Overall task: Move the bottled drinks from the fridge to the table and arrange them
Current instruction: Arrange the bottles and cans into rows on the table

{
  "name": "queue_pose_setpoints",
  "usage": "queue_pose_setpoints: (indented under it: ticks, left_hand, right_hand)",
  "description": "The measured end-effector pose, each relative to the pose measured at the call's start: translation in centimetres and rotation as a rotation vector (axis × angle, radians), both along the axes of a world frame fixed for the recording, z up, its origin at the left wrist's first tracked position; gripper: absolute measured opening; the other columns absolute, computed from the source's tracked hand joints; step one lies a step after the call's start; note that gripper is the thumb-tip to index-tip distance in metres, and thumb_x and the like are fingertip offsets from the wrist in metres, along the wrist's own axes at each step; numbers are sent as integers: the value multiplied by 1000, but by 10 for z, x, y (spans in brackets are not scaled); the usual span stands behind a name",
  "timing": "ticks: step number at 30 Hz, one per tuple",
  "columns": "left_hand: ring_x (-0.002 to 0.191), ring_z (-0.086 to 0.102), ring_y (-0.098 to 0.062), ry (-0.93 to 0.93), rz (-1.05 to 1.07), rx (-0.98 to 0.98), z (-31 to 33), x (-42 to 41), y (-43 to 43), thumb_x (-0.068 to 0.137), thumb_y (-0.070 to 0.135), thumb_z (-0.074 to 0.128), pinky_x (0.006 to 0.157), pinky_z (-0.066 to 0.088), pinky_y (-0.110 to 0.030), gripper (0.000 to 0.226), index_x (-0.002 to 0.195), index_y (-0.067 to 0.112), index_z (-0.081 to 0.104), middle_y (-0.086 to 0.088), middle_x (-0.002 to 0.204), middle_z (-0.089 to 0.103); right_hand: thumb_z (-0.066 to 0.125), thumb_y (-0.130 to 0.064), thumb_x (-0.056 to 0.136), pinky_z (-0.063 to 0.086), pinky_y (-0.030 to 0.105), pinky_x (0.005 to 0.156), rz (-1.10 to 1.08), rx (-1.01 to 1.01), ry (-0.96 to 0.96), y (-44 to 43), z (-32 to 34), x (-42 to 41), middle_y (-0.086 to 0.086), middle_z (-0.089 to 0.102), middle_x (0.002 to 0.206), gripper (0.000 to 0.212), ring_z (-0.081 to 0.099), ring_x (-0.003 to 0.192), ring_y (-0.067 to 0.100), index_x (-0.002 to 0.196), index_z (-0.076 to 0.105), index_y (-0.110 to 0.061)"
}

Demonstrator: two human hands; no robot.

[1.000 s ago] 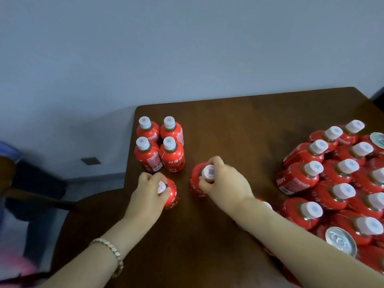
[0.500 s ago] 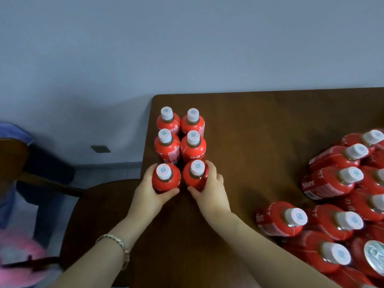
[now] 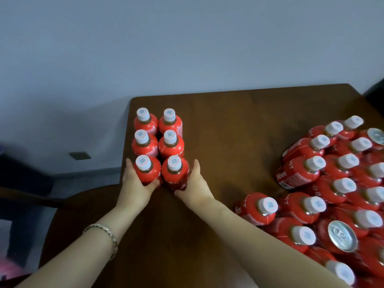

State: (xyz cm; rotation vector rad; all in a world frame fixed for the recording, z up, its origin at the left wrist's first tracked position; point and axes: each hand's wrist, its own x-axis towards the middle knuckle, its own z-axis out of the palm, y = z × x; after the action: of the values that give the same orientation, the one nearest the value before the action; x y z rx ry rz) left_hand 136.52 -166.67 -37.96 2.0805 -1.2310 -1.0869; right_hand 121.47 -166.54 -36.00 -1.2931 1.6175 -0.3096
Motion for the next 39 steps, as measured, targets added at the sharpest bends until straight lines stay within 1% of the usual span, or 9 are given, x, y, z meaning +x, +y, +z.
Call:
queue_pose_setpoints:
  ticks: [3,7,10,15,20,26,30,34,39]
  left_hand:
    - [133,24,-37,-342,102,-125,22,-38,27,78,12,72,109,27,-48,89,146,9,15,-20,145,23]
    - [125,39,-18,-231,-359,-431,46,-94,58,83,9,66,102,34,-24,58,133,18,40,-1,132,33]
    - [109,50,-2,-160,-735,-263,50,-130,54,92,23,54,89,44,-15,47,135,33,38,13,131,34]
    - [114,51,-18,-271,-945,-162,44,-183,53,89,35,57,90,48,-34,52,135,35,36,7,132,36]
    - [93,55,-20,-288,-870,-209,44,-197,60,88,29,59,78,50,-34,29,113,23,46,2,111,40]
    - [103,57,-14,-180,-499,-180,47,-138,86,82,18,69,83,46,-21,26,92,25,46,5,104,49]
    - [102,56,-19,-214,-303,-156,49,-77,87,79,12,71,89,49,-34,26,91,23,50,2,102,52]
    - [89,58,-21,-231,-171,-189,47,-25,74,78,8,71,72,42,-27,21,85,18,53,-2,91,55]
    - [102,56,-18,-105,-86,-304,35,4,66,85,15,66,84,45,-30,23,106,17,61,3,102,57]
  right_hand:
    - [58,-6,86,35,31,108,215,-150,179,15,21,-27,4,34,146,71,40,132,23,146,24,-22]
    - [54,-22,90,39,30,102,235,-319,402,32,58,-97,-2,51,127,39,44,124,17,128,51,-23]
    - [52,-37,89,46,33,86,208,-141,649,50,72,-153,1,53,115,33,53,111,22,117,51,-20]
    - [57,-45,84,41,31,76,388,161,846,85,58,-199,4,53,122,52,57,110,26,123,39,-16]
    - [66,-35,80,46,30,73,337,83,669,93,52,-201,1,54,100,44,60,96,23,111,41,-16]
    - [62,-38,82,49,30,74,202,-54,437,92,54,-155,0,61,97,28,62,91,20,98,49,-18]
    - [67,-38,81,52,27,84,144,-68,290,76,53,-100,-2,60,111,39,60,101,16,111,49,-21]
    - [67,-32,82,50,32,88,80,-103,159,54,43,-41,3,57,114,40,58,104,20,114,49,-15]
    - [70,-27,80,50,27,87,-84,-139,-100,51,28,0,2,61,113,41,60,103,16,115,51,-19]
